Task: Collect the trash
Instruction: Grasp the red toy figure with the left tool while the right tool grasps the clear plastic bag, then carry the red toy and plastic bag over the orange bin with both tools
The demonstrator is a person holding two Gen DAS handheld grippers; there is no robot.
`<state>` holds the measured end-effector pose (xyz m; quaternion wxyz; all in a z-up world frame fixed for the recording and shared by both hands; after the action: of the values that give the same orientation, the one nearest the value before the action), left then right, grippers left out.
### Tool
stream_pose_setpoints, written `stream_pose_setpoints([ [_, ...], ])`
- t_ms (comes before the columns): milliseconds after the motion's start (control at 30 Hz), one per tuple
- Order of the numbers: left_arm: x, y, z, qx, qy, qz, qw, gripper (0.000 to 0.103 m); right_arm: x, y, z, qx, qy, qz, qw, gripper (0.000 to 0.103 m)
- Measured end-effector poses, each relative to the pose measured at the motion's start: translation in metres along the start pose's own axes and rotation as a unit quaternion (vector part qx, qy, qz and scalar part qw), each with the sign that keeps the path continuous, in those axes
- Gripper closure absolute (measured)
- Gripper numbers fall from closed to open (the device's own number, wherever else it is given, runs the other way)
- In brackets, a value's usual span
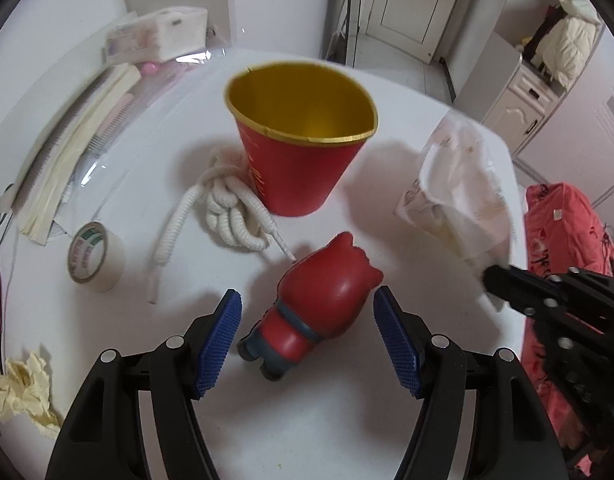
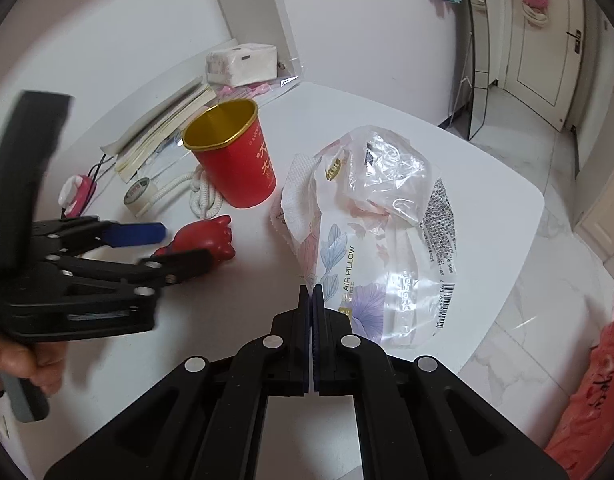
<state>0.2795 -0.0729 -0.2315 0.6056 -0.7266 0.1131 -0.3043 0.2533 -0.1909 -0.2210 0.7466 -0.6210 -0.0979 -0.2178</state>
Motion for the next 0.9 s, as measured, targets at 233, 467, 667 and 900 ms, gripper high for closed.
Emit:
stream_pose_setpoints([
  [233,-0.012,-0.004,-0.003,-0.01,-0.011,-0.005,0.9999,0.051,0.0,-0.006,0.002,0.011,0.002,-0.01,1.0,0.102],
  [467,-0.023,-0.017,-0.002,-0.024,-0.04,-0.003,0.9989,0.055,-0.003,-0.022,0.002,0.03,0.006,-0.018,0.999,0.102],
  [667,-0.031,-0.039,-0.012,-0.021,-0.051,-0.015,0.9984,0.055,-0.012,-0.053,-0.001,0.044,0.001,-0.029,0.999,0.102],
  [900,-0.039,-0.061,-0.038,-0.017,-0.048,-0.027,0.9983,0.055,-0.029,-0.104,-0.01,0.069,-0.003,-0.042,0.997,0.102],
])
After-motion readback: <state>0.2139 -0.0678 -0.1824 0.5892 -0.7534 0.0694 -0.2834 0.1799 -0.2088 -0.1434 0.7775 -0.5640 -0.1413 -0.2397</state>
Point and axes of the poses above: each gripper's, at about its wrist camera, not at the fingertips, and y roughly the way its jaws point, z to its left, x to its top, the point moved 5 cm from there along y, roughly the way its jaws point, and after that the axes turned 6 degrees about z, right-handed, at the moved point
